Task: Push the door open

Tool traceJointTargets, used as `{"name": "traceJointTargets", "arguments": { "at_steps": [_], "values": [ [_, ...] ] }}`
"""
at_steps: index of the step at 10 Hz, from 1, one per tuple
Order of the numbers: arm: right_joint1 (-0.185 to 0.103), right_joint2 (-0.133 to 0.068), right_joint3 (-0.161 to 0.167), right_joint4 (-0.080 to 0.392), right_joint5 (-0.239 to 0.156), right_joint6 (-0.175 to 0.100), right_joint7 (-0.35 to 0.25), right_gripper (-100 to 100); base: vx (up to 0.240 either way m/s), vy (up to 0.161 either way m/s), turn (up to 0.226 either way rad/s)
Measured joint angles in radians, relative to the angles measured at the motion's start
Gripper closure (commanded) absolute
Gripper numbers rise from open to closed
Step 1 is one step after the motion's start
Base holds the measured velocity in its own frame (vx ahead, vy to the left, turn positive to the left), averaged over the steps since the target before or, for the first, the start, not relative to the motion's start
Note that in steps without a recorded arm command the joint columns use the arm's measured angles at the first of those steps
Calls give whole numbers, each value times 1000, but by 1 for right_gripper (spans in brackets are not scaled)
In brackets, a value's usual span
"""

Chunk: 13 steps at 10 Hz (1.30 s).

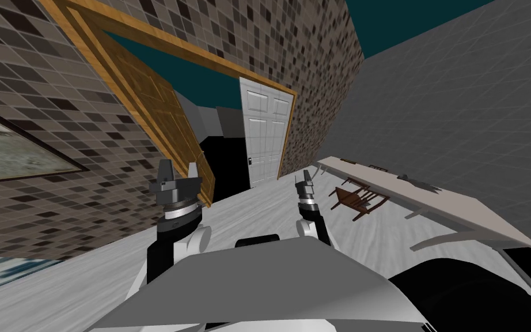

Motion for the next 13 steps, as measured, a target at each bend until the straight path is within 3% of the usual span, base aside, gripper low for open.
{"name": "traceJointTargets", "arguments": {
  "at_steps": [7, 13],
  "values": [
    [-66, -15, -14, 153, 9, -35, -14, -100, 93, 11, 58],
    [-133, -26, -26, 313, 21, -73, -29, -100, 94, 10, 63]
  ]
}}
